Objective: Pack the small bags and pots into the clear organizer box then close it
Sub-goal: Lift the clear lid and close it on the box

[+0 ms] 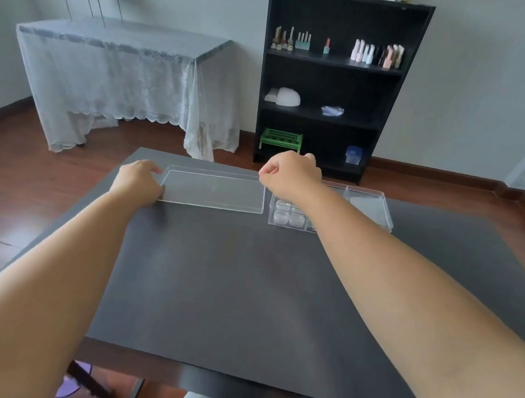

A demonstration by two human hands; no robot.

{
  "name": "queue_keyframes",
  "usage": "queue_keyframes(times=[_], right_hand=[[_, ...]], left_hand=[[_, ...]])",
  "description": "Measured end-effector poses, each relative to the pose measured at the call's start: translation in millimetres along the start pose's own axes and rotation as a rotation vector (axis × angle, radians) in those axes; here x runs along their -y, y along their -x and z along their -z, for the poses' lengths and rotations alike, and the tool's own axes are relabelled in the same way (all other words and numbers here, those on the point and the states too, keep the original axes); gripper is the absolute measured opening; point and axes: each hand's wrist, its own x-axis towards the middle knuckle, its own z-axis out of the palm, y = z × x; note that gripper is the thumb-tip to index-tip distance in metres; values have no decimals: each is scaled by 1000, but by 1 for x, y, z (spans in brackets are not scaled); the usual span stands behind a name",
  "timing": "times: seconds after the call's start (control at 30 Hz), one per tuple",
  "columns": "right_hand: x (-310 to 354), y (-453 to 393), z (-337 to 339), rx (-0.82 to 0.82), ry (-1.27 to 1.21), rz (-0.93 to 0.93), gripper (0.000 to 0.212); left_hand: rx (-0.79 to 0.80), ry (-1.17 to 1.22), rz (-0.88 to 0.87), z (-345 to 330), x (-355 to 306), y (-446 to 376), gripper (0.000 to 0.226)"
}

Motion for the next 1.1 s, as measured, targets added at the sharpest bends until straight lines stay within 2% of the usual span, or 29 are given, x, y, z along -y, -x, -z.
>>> queue_keyframes(times=[0.17, 0.33, 0.43, 0.67, 0.83, 1.0, 1.1], right_hand=[[4, -10, -22, -48, -88, -9, 23], [14, -12, -32, -79, -178, 10, 41], [18, -13, -27, -158, -287, -9, 44], [3, -2, 8, -307, -642, -61, 34], [-26, 10, 33, -407, -807, -105, 19], [-59, 22, 53, -502, -753, -147, 30], [-83, 28, 63, -539, -740, -170, 29]], left_hand=[[-150, 132, -13, 14, 19, 14, 38], [-245, 237, -26, 27, 27, 20, 39], [-292, 333, -70, 35, 23, 27, 36], [-338, 617, -162, 32, -15, 35, 43], [-335, 958, -51, 12, -58, 41, 25], [-99, 1577, 144, -12, -108, 52, 13], [56, 1768, 273, -19, -127, 60, 19]])
